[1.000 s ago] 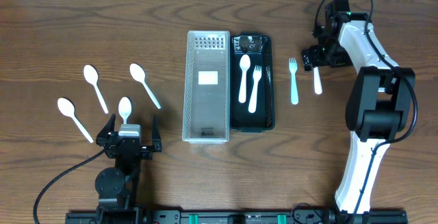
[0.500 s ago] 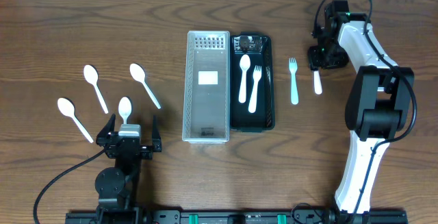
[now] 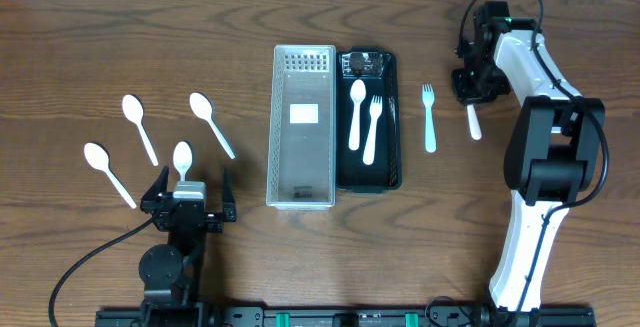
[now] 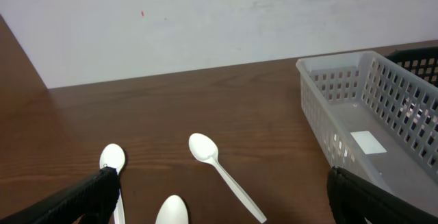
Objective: Pack container
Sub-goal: 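Carry the fork into the black basket and release it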
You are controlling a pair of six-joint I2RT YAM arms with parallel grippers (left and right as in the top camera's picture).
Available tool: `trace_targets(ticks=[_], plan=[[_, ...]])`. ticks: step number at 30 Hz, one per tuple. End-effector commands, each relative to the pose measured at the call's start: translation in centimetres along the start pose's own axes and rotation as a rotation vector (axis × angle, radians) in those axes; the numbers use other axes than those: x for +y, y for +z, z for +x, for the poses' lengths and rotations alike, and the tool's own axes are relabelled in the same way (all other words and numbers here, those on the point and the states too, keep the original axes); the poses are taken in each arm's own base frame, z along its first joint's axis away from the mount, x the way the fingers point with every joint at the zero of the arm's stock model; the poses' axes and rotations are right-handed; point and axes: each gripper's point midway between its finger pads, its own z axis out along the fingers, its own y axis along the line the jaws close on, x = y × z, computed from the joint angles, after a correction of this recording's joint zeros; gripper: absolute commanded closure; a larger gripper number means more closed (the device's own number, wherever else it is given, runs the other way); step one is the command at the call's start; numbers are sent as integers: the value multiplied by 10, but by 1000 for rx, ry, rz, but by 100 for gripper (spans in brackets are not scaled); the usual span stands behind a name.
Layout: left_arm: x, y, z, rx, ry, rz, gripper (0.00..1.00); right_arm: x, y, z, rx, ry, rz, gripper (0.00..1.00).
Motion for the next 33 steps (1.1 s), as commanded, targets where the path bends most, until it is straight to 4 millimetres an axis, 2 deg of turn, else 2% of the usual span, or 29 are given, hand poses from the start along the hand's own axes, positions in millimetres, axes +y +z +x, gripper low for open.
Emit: trace_targets(ticks=[1, 6, 12, 15, 21, 27, 33], plan=[[-6, 1, 15, 48, 13, 31, 2, 7, -12, -16, -37, -16, 11, 92], [-6, 1, 15, 48, 13, 31, 2, 8, -42, -35, -97, -22, 18, 99], [-6, 1, 15, 48, 13, 31, 2, 21, -94, -54, -174, -6, 17, 98], [-6, 1, 15, 48, 13, 31, 2, 38, -123, -56, -198, 28, -6, 98], [-6, 1, 15, 48, 13, 31, 2, 104, -170, -42, -200, 85, -137, 98], [-6, 1, 15, 48, 13, 31, 2, 162, -174, -20, -142, 115, -155, 99], [-6, 1, 15, 48, 13, 31, 2, 204, -167, -2, -100, 111, -158, 99]])
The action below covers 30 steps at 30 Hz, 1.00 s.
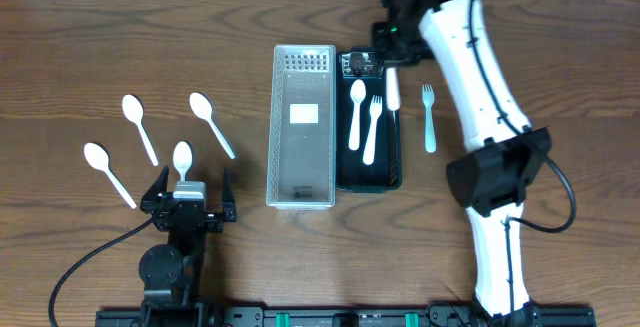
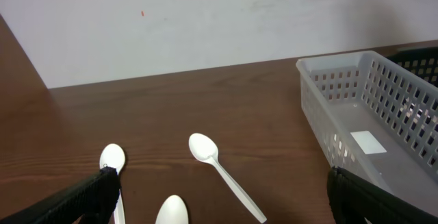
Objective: Pack container
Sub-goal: 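Carry the fork into the black basket and release it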
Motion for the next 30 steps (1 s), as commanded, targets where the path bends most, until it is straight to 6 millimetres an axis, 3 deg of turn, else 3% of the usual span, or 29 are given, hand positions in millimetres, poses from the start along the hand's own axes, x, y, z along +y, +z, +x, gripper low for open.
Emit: trace_targets(ticks=[1, 5, 10, 17, 19, 20, 21, 22, 23, 30], plan=[[-6, 1, 15, 48, 12, 31, 2, 17, 8, 13, 34, 72, 0, 99], [-6, 1, 15, 48, 12, 31, 2, 27, 16, 24, 69, 104, 13, 99], [-6, 1, 15, 48, 12, 31, 2, 23, 33, 36, 123, 186, 44, 97], [-6, 1, 15, 48, 12, 31, 2, 21, 48, 43, 156, 159, 58, 80], [-6, 1, 15, 48, 12, 31, 2, 22, 48, 43, 151, 115, 57, 70], [-6, 1, 15, 48, 12, 31, 2, 22, 48, 43, 151, 99, 56, 53], [-6, 1, 15, 48, 12, 31, 2, 22, 48, 43, 152, 88, 55, 24], [-6, 1, 15, 48, 12, 31, 2, 22, 48, 43, 153, 72, 54, 9], [-6, 1, 15, 48, 12, 31, 2, 22, 48, 43, 152, 60, 53, 1], [-6, 1, 15, 48, 12, 31, 2, 14, 38, 29, 109, 62, 43, 1]])
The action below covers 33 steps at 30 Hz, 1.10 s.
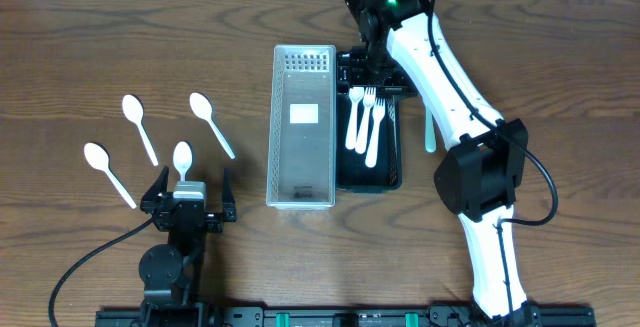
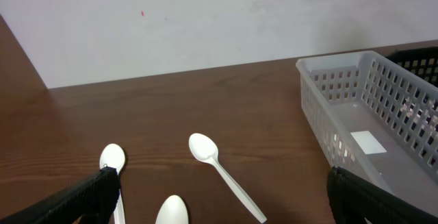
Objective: Pack container
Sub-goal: 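Carry the fork into the black basket and release it, then move the right gripper to the last white fork and grasp it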
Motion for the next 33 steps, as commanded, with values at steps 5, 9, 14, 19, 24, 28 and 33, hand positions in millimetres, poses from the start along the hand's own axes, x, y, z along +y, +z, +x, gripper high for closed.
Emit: trace_targets(ticks=[5, 9, 14, 19, 24, 28, 33], plan=[[-6, 1, 15, 48, 12, 31, 2, -34, -33, -32, -94, 44, -30, 1], [-6, 1, 15, 48, 13, 31, 2, -68, -38, -46, -108, -40, -34, 1], [-6, 1, 15, 48, 12, 31, 2, -112, -38, -55, -109, -192, 39, 1], [-6, 1, 15, 48, 12, 31, 2, -135, -38, -60, -109, -160, 49, 1], [-6, 1, 15, 48, 12, 31, 2, -146, -25, -57, -71, -206, 60, 1], [-6, 1, 15, 48, 12, 31, 2, -147, 2, -43, 13, -176, 64, 1], [-6, 1, 15, 48, 12, 31, 2, -146, 42, -30, 78, -100, 70, 1]])
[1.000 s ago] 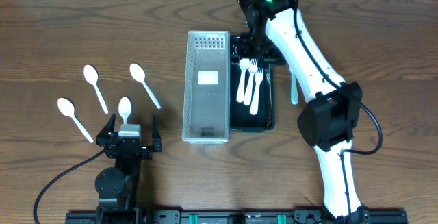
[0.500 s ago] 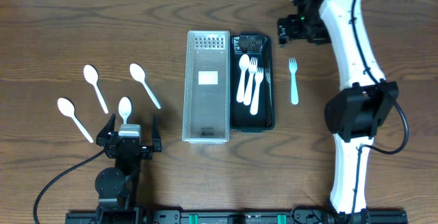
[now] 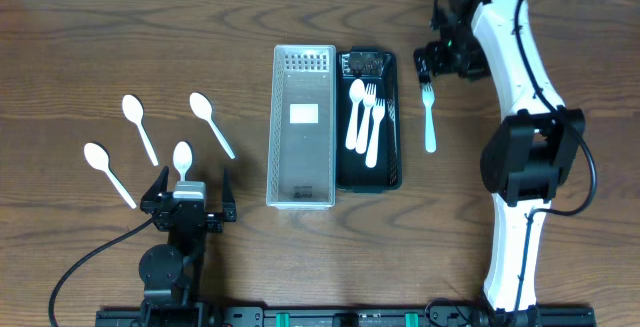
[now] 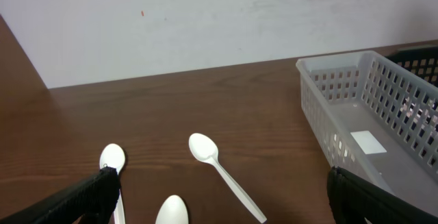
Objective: Pack container
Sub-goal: 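Move the right gripper to the last white fork and grasp it, then carry the fork over the black basket and lower it inside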
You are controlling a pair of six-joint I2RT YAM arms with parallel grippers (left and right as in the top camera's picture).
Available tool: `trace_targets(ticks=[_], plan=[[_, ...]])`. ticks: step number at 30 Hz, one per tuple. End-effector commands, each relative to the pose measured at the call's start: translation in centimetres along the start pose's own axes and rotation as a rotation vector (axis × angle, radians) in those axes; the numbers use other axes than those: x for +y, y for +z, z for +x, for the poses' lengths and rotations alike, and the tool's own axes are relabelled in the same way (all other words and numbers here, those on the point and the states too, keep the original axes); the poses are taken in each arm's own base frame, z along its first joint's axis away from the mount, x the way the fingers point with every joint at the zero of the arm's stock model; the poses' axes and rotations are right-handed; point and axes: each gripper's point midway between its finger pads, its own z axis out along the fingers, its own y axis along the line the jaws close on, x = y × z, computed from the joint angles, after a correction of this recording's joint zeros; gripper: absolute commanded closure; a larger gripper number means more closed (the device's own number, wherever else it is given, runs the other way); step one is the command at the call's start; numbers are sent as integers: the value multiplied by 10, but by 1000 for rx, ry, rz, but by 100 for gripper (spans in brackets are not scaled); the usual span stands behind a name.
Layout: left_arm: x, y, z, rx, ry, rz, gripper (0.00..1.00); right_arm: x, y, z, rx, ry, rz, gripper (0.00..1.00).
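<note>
A black tray (image 3: pixel 392 172) holds a white spoon (image 3: pixel 356 107) and two white forks (image 3: pixel 373 117). Beside it on the left stands a clear slotted basket (image 3: pixel 303 192), also seen in the left wrist view (image 4: pixel 321 107). One white fork (image 3: pixel 429 122) lies on the table right of the tray. My right gripper (image 3: pixel 436 67) hovers over that fork's head, apparently open and holding nothing. My left gripper (image 3: pixel 190 185) rests open at the front left, with its fingers (image 4: pixel 75 200) wide apart around a spoon (image 4: pixel 172 212).
Several white spoons lie left of the basket: one (image 3: pixel 139 127), another (image 3: pixel 211 123), a third (image 3: pixel 107 172) and one (image 3: pixel 182 159) just ahead of the left gripper. The right arm (image 3: pixel 520 127) stretches along the right side of the table.
My right gripper was over the back of the black tray, where a second fork had appeared. It now sits right of the tray, over the head of the fork on the table. The left arm is unchanged.
My right gripper was first at the far right, on a white fork lying on the table. Then it held that fork near the tray's right rim. Then the fork lay in the tray beside the spoon and first fork. Now the gripper is over the last loose fork.
</note>
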Motion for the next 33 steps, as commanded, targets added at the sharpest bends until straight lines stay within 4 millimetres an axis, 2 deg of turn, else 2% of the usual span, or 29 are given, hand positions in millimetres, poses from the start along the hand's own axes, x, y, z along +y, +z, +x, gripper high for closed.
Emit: trace_targets(ticks=[1, 6, 10, 17, 22, 29, 31, 33], plan=[[-6, 1, 15, 48, 12, 31, 2, 4, 26, 9, 51, 60, 8, 1], [-6, 1, 15, 48, 12, 31, 2, 5, 54, 15, 71, 133, 8, 1], [-6, 1, 15, 48, 12, 31, 2, 8, 68, 18, 78, 180, -4, 1], [-6, 1, 15, 48, 12, 31, 2, 21, 90, 24, 87, 150, -15, 1], [-6, 1, 15, 48, 12, 31, 2, 23, 98, 28, 93, 83, 3, 1], [-6, 1, 15, 48, 12, 31, 2, 14, 98, 28, 90, 78, 47, 1], [-6, 1, 15, 48, 12, 31, 2, 12, 98, 28, 90, 82, 47, 11], [-6, 1, 15, 48, 12, 31, 2, 11, 98, 28, 90, 86, 46, 36]])
